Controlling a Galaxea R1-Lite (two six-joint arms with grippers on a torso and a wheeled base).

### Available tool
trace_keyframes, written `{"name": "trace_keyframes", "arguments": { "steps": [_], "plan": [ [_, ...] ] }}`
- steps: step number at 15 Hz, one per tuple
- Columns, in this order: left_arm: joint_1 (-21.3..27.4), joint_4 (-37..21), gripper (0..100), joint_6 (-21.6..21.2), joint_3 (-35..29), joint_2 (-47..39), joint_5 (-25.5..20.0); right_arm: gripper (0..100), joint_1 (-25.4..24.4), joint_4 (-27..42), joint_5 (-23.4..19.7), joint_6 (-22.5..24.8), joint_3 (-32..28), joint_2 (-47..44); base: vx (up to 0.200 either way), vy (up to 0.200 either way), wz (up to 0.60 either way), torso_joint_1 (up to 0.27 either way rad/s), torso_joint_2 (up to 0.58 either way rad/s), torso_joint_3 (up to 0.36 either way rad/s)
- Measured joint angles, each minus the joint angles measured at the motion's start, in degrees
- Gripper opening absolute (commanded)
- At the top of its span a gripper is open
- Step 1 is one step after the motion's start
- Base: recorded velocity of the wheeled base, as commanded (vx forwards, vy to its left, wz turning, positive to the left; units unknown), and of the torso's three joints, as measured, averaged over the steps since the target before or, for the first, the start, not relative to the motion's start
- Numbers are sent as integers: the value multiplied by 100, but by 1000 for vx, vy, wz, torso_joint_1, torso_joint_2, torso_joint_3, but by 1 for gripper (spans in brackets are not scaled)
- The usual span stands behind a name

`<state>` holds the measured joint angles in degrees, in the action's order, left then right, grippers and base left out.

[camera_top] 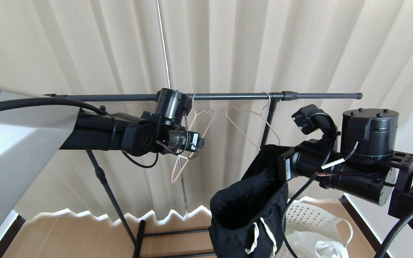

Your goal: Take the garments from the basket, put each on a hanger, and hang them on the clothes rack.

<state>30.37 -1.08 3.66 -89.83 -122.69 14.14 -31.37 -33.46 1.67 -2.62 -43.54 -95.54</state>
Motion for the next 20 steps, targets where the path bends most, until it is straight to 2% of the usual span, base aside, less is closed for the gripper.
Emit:
{"name": "trace_keyframes", "arguments": {
  "steps": [7,19,20],
  "plan": [
    [-232,-13,100,9,-578,-752,9,0,2,-4,10,0,27,6,0,0,0,0,0,0],
    [-363,5,100,33,-844,-1279,9,0,-16,-26,84,267,135,108,0,0,0,0,0,0],
    [-356,7,0,35,-844,-1285,6,0,-16,-26,84,269,138,113,0,0,0,0,0,0]
  ]
}}
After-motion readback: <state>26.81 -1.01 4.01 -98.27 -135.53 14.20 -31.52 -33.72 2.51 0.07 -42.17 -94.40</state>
